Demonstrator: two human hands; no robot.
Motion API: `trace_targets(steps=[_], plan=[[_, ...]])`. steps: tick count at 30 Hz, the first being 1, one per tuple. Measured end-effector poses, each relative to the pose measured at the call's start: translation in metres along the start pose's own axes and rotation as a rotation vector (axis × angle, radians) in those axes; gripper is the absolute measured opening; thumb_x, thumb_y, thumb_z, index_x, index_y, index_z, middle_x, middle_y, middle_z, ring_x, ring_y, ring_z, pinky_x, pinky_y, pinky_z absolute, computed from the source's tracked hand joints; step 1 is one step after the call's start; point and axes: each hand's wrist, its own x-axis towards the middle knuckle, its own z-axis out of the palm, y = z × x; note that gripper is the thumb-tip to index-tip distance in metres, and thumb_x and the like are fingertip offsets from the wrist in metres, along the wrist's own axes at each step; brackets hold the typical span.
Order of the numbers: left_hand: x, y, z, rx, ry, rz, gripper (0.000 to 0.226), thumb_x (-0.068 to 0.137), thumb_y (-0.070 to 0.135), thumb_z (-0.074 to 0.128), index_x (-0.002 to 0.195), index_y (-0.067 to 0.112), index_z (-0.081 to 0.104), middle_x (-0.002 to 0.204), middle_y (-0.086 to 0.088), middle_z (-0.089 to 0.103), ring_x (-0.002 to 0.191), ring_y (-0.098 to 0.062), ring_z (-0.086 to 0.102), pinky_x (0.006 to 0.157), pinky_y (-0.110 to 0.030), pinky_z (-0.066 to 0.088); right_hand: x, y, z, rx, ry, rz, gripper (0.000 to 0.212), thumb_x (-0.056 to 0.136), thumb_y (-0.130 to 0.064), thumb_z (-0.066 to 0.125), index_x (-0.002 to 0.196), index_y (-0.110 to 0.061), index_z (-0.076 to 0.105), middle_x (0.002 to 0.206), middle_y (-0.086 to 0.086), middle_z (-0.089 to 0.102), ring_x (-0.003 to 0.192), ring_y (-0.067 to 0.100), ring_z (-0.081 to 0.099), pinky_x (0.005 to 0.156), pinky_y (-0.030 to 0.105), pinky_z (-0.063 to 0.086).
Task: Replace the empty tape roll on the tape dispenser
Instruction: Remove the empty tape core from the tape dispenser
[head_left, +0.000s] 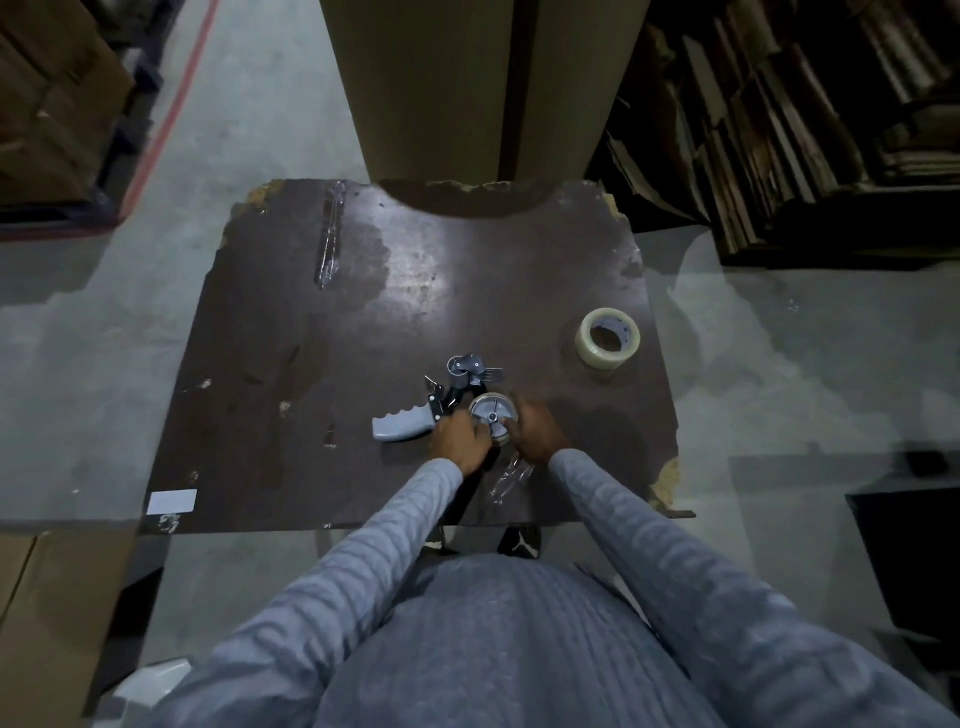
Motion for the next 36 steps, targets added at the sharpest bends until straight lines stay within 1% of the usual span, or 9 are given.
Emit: trace_targets(steps=[2,4,8,11,17,22,26,30,36], plan=[[0.009,0.008,-0.001,0.002,0.014,-0.032,0.036,0.1,0.027,0.048,0.123,0.001,0.058,0.131,-0.028,0.058,0.123,-0.043,0.055,0.102,-0.044,0.047,0.003,-0.003,-0.001,-0.004,0.008,0.032,0.034,0.097,-0.014,0.058,0.129,0.0,0.059,0.132,0.024,0.062,0.122,0.038,0.059,0.099,0.035,0.045],[0.016,0.012,-0.005,0.063,-0.021,-0.023,0.036,0.1,0.026,0.047,0.126,0.004,0.057,0.133,-0.026,0.058,0.124,-0.044,0.055,0.103,-0.045,0.046,0.006,-0.003,0.001,-0.002,0.023,0.074,0.029,0.097,-0.012,0.057,0.122,0.003,0.061,0.127,0.027,0.064,0.119,0.04,0.061,0.096,0.037,0.046],[0.02,0.007,-0.003,0.18,-0.099,0.019,0.036,0.098,0.021,0.049,0.131,0.007,0.053,0.135,-0.024,0.058,0.124,-0.043,0.057,0.103,-0.045,0.048,0.006,-0.004,0.005,0.021,0.034,0.1,0.029,0.095,-0.006,0.054,0.121,0.006,0.061,0.127,0.028,0.064,0.12,0.041,0.06,0.098,0.038,0.047],[0.019,0.005,0.001,0.19,-0.094,0.015,0.037,0.097,0.018,0.05,0.132,0.007,0.054,0.133,-0.024,0.06,0.122,-0.042,0.059,0.102,-0.045,0.05,0.005,-0.005,0.008,0.052,0.043,0.147,0.03,0.094,-0.006,0.054,0.12,0.004,0.065,0.125,0.028,0.066,0.119,0.041,0.062,0.099,0.039,0.048],[0.024,0.008,0.0,0.157,-0.044,0.009,0.034,0.098,0.015,0.047,0.128,0.005,0.057,0.133,-0.025,0.058,0.122,-0.042,0.059,0.102,-0.046,0.049,0.006,-0.014,0.014,0.109,0.121,0.253,0.028,0.094,-0.007,0.053,0.115,0.006,0.066,0.123,0.028,0.066,0.117,0.043,0.062,0.097,0.042,0.049],[0.026,0.008,0.001,0.109,-0.015,0.002,0.032,0.096,0.014,0.051,0.125,0.003,0.06,0.129,-0.027,0.06,0.119,-0.043,0.06,0.099,-0.044,0.05,0.008,-0.016,0.013,0.109,0.137,0.268,0.027,0.092,-0.006,0.054,0.112,0.003,0.069,0.119,0.025,0.069,0.114,0.041,0.065,0.091,0.038,0.052],[0.027,0.009,-0.001,0.077,-0.001,0.018,0.03,0.095,0.014,0.053,0.122,0.005,0.063,0.126,-0.025,0.063,0.117,-0.041,0.062,0.098,-0.041,0.051,0.012,-0.019,0.012,0.105,0.148,0.281,0.026,0.091,-0.005,0.053,0.108,0.004,0.07,0.117,0.025,0.069,0.113,0.041,0.066,0.088,0.039,0.053],[0.027,0.01,-0.003,0.057,0.018,0.02,0.029,0.094,0.013,0.054,0.12,0.003,0.064,0.124,-0.025,0.065,0.115,-0.042,0.062,0.096,-0.041,0.051,0.014,-0.02,0.011,0.056,0.151,0.29,0.026,0.091,-0.009,0.055,0.109,0.004,0.069,0.117,0.027,0.068,0.113,0.045,0.064,0.09,0.043,0.053],[0.025,0.01,-0.004,0.041,0.025,0.026,0.028,0.093,0.013,0.056,0.118,0.004,0.066,0.122,-0.024,0.066,0.114,-0.041,0.063,0.096,-0.041,0.052,0.012,-0.02,0.012,0.059,0.184,0.288,0.026,0.091,-0.009,0.056,0.11,0.004,0.068,0.118,0.028,0.068,0.112,0.046,0.063,0.088,0.042,0.053]])
